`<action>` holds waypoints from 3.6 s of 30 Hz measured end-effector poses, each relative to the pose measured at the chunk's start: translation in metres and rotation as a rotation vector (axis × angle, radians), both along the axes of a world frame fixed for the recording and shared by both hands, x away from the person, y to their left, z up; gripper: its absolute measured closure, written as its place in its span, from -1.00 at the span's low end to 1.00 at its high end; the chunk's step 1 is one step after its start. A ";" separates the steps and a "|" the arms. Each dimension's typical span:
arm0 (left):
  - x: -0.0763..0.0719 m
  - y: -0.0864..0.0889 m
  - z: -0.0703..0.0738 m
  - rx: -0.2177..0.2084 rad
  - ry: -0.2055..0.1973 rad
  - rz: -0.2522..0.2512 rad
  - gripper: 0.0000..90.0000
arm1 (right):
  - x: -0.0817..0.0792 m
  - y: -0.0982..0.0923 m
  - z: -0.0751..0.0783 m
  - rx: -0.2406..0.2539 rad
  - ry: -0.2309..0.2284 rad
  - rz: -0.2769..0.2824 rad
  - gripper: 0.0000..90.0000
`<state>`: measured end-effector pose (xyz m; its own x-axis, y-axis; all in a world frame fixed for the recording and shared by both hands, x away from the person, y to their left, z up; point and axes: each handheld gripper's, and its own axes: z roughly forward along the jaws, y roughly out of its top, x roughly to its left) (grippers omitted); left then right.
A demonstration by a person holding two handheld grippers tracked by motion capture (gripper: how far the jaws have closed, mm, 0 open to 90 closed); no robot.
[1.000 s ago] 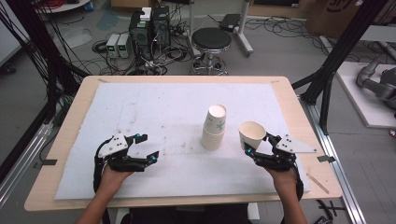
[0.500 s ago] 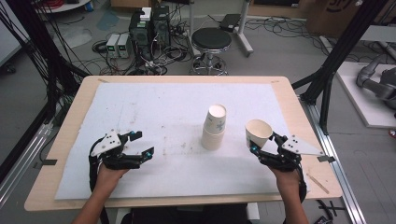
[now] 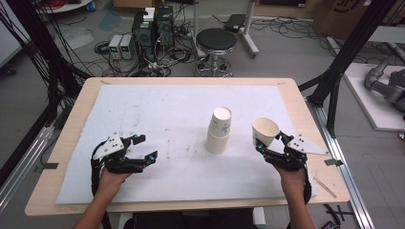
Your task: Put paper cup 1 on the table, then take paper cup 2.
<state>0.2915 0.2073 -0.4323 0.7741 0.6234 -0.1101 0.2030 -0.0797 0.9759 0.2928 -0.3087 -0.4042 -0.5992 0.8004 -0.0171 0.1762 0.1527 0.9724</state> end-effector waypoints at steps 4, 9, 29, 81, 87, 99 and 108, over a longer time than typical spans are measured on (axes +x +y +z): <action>-0.001 0.001 0.000 0.001 0.005 0.001 -0.58 | 0.007 -0.001 0.001 0.006 0.027 -0.029 -0.22; -0.002 0.000 0.001 0.000 0.003 0.000 -0.58 | 0.028 -0.001 -0.002 0.008 0.059 -0.082 -0.22; -0.001 -0.004 -0.001 0.018 0.014 -0.008 -0.57 | 0.065 0.009 -0.031 -0.128 0.268 -0.233 -0.22; -0.002 -0.005 0.003 -0.011 0.011 0.032 -0.61 | -0.026 -0.013 0.006 -0.078 0.085 -0.124 -0.55; -0.005 -0.003 0.005 -0.025 -0.011 0.060 -0.61 | -0.033 -0.013 0.009 -0.060 0.071 -0.093 -0.54; -0.006 -0.002 0.004 -0.028 -0.001 0.058 -0.60 | -0.035 -0.005 0.003 -0.095 0.097 -0.065 -0.54; -0.003 -0.006 0.002 -0.025 0.003 0.036 -0.61 | -0.034 -0.007 0.001 -0.098 0.107 -0.069 -0.54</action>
<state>0.2887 0.2016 -0.4301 0.7507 0.6481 -0.1282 0.2082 -0.0478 0.9769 0.2584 -0.3152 -0.4030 -0.5455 0.8373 -0.0364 0.2915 0.2303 0.9284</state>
